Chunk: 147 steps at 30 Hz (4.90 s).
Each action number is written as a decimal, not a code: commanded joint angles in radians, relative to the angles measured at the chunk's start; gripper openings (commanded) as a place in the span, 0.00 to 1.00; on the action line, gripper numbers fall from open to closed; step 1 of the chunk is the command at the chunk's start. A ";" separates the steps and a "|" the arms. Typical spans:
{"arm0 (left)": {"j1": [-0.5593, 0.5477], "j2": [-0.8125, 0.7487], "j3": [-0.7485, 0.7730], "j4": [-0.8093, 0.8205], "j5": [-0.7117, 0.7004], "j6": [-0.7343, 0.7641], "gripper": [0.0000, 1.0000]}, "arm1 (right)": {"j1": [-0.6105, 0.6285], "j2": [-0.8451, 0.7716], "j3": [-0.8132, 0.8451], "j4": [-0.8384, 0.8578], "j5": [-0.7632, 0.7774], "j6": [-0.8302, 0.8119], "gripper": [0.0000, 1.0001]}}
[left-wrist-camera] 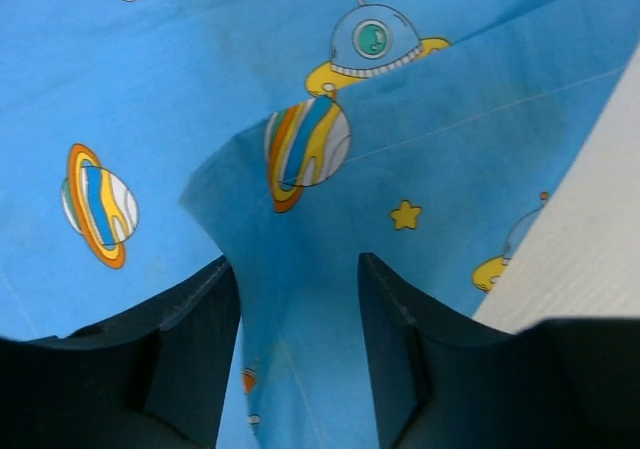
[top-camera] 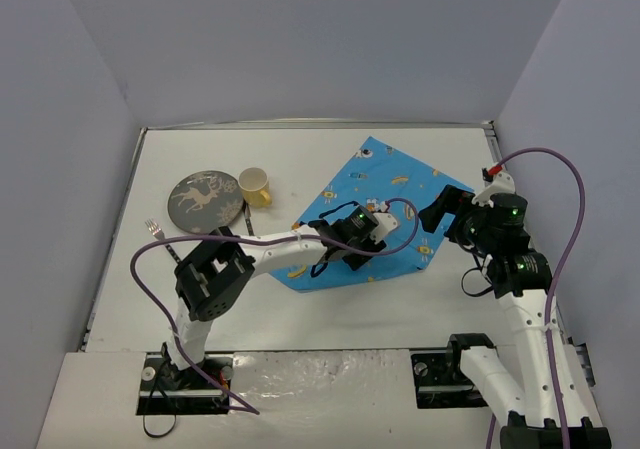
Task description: Set the dinner table for one person
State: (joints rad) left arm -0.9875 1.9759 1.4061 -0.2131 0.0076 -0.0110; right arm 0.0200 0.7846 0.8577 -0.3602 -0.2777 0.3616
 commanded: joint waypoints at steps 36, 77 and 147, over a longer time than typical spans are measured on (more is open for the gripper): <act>-0.218 -0.491 -0.199 -0.053 0.043 -0.310 0.89 | 0.001 0.365 0.125 0.095 0.254 0.055 1.00; 0.682 -0.997 -0.406 -0.184 -0.459 -0.237 0.97 | -0.043 1.583 1.061 0.234 0.028 -0.565 0.83; 0.841 -1.046 -0.555 -0.226 -0.174 -0.757 0.97 | 0.198 0.218 0.057 0.681 0.012 -0.005 1.00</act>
State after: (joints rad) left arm -0.2292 0.9643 0.9082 -0.5030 -0.2808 -0.6116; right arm 0.2172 1.1553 1.0682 0.0950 -0.1722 0.2076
